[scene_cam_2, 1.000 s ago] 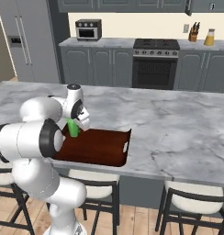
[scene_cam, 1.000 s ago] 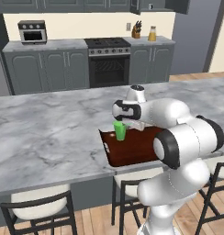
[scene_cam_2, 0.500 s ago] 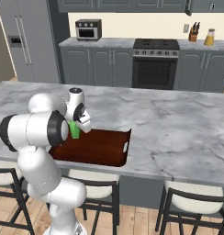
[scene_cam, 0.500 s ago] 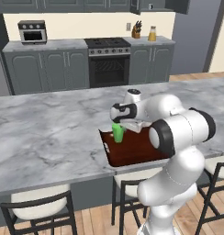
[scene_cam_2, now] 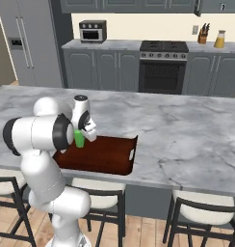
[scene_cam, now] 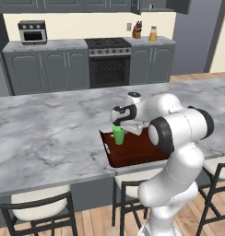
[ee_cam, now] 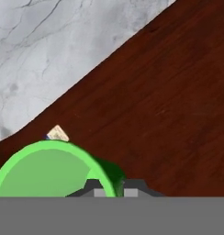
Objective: There is a tray on the dining counter. Grab the cup, mug, and pitcher and place them on the tray. The pitcher may be placed next to the tray if it cannot fit the tray.
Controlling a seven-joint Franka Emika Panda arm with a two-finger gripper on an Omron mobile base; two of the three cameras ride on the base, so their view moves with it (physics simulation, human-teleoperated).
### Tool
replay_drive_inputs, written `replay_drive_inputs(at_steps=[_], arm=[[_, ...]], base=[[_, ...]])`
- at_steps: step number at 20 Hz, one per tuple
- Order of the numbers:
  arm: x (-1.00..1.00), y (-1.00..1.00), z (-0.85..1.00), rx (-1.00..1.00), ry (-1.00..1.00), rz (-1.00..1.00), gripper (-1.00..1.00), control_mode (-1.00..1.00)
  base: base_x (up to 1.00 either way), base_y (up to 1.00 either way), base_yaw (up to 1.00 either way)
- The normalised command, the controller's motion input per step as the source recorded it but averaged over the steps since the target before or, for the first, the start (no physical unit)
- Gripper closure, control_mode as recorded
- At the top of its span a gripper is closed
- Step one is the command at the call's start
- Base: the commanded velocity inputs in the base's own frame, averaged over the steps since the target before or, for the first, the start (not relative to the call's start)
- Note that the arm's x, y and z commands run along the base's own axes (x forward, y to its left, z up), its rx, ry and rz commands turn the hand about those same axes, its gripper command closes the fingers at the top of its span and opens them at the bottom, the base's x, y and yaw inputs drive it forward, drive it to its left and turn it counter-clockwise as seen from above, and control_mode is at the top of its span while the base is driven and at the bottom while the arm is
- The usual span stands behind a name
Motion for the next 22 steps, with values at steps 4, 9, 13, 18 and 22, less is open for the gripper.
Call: replay_drive_inputs(at_steps=[4,9,13,18,22], arm=[[0.00,0.00,-0.03,0.00,0.00,0.00,1.00,-1.00],[0.00,0.00,0.00,0.00,0.00,0.00,1.00,-1.00],[0.00,0.00,0.00,0.00,0.00,0.00,-1.00,-1.00],[0.00,0.00,0.00,0.00,0.00,0.00,-1.00,-1.00],[0.00,0.00,0.01,0.00,0.00,0.00,-1.00,-1.00]], base=[[0.00,0.00,0.00],[0.00,0.00,0.00],[0.00,0.00,0.00],[0.00,0.00,0.00],[0.00,0.00,0.00]])
